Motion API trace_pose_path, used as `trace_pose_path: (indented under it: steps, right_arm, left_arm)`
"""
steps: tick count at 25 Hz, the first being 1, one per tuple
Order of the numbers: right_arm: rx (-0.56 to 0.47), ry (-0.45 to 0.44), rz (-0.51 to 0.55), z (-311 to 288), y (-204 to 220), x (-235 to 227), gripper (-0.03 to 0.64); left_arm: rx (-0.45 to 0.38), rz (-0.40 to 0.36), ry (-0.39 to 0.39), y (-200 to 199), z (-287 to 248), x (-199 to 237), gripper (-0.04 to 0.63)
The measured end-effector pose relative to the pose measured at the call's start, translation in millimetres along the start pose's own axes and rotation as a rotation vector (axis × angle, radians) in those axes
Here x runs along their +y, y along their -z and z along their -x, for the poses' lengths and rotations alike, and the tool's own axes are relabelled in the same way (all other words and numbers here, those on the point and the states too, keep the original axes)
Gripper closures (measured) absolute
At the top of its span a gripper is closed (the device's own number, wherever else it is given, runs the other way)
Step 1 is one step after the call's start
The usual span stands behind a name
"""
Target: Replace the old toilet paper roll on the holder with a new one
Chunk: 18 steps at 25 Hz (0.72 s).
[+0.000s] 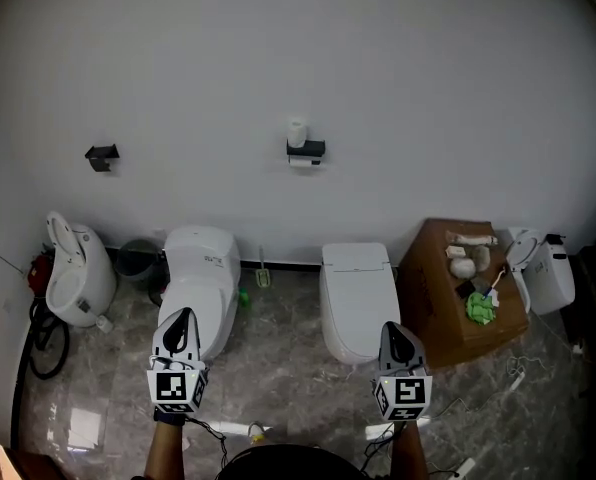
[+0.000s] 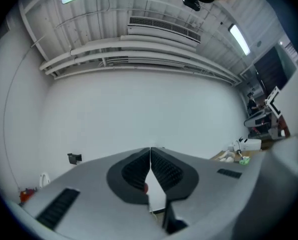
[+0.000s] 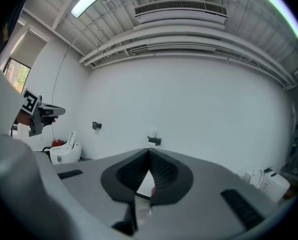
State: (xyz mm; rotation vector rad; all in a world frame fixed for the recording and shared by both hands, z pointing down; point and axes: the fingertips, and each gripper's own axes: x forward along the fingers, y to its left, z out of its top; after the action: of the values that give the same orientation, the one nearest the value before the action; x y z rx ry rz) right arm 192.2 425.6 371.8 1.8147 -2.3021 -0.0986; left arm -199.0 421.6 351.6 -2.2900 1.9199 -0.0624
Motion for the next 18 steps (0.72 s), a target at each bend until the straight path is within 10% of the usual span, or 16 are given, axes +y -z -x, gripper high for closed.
trace_pose_path:
  steps: [4, 10, 18]
  right_arm:
    - [-0.005, 0.017, -0.013, 1.4, 1.0, -8.9, 0.621]
    - [0.012, 0.034, -0.034, 0.1, 5.6, -15.8, 0.55]
    - [-0.044, 0.021, -0.109, -7.2, -3.3, -13.3, 0.155]
  left_arm:
    - [-0.006, -0.031, -0.005, 0.1, -2.8, -8.1, 0.565]
    - [-0.035, 0.091, 0.048, -4.5, -4.7, -11.1, 0.29]
    - [-0.011, 0.15, 0.052, 6.9, -5.8, -4.5, 0.189]
